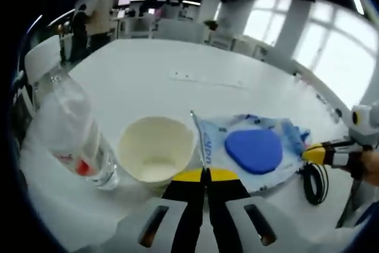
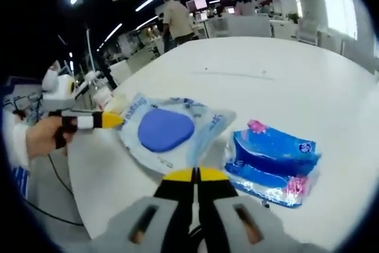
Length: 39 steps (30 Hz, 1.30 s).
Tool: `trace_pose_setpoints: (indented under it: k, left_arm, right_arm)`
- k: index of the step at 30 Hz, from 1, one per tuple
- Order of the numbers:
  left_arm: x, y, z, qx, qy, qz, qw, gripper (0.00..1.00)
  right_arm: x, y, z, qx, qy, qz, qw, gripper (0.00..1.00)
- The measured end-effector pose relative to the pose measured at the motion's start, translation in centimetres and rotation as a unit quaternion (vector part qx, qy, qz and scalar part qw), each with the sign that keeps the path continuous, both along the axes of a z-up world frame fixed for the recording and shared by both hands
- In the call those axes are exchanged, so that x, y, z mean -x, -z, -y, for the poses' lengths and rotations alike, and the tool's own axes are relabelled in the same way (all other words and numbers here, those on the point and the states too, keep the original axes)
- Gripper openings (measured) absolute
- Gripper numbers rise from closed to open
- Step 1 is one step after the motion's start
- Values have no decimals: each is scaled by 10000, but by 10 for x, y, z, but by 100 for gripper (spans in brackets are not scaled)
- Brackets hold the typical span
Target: Arrange the tabletop items into an orderly group along one side of the table until the central work area is clear of visible clutter.
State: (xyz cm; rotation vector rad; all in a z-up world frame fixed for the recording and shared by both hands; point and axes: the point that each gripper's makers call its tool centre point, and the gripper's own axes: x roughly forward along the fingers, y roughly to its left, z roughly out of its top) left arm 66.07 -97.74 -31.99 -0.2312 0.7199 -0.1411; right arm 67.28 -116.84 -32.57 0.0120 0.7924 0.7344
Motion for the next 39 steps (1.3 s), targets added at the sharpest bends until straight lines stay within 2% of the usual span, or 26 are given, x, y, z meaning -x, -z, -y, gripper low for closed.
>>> trace_pose_setpoints:
  k: [7,23,39]
  left_arm:
    - [-2,12,-2,-28,-106,-109,9999,0]
    - [2,31,-5,-130,-348,-245,9990,0]
    - [-1,37,-8,-100,-507,-231,9984,0]
  right_arm:
    - [-2,13,-1,39,109,-136,9998,0]
    - [-3,30,-3,6,408,-369,9985,0]
    - [-5,31,-2,-220,639,-451,9967,0]
